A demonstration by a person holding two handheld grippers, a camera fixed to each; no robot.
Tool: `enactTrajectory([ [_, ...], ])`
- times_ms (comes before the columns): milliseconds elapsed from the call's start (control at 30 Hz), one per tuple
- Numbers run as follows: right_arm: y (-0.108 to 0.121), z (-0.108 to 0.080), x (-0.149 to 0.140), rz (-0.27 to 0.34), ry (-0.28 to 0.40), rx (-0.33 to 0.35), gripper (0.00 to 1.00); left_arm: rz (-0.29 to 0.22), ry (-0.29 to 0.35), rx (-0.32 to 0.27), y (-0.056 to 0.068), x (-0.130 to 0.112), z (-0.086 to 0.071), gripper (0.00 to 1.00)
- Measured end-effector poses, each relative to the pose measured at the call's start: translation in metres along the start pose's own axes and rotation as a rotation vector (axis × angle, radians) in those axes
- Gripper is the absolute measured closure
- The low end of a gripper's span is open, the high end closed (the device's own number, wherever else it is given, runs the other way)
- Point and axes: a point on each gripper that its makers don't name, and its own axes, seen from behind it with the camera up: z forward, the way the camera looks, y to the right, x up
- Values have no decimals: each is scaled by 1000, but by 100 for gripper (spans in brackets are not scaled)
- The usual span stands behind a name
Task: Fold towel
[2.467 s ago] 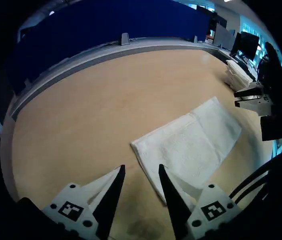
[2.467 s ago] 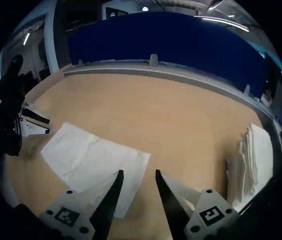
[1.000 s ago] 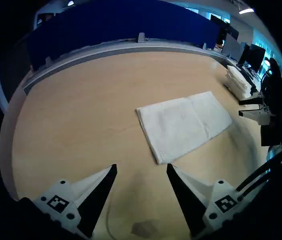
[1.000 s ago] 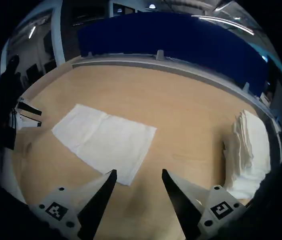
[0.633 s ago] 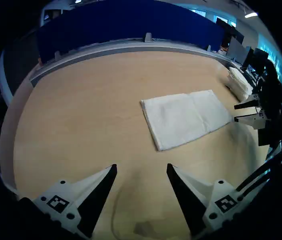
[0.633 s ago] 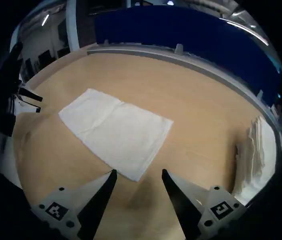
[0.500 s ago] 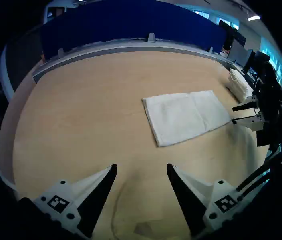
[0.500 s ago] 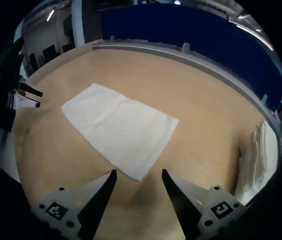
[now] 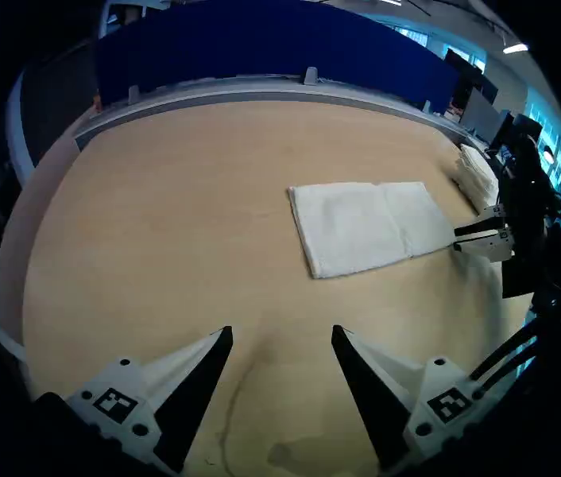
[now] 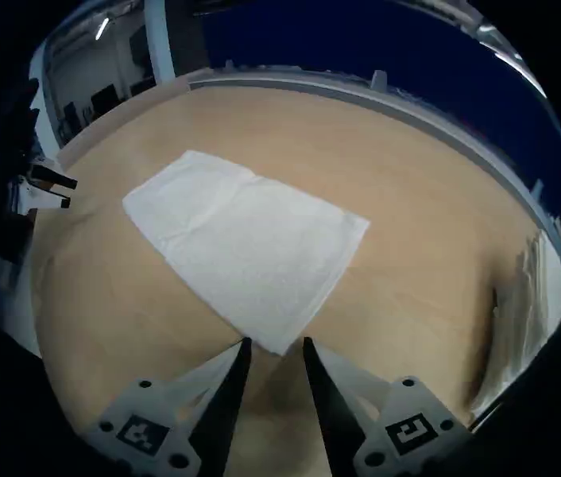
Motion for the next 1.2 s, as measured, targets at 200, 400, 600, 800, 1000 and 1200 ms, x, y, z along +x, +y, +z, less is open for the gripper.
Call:
enactTrajectory([
  [200, 0, 1, -1, -15, 4, -9, 69, -1, -2, 0, 1, -1, 0, 8],
  [400, 2, 0, -2, -21, 5, -10, 75, 4, -4, -4, 3, -2, -1, 8],
  [600, 6, 1, -1, -34, 3, -31, 94, 7, -6, -4, 3, -5, -1, 8],
  [800, 6, 2, 1, -27, 4, -36, 94, 6, -4, -3, 2, -5, -3, 8],
  [1000, 8, -4, 16, -15, 33, -50, 95, 6, 2, 0, 0, -3, -8, 8],
  [1200, 8, -18, 42, -26, 74, -59, 95, 4, 12, -1, -2, 1, -12, 8],
])
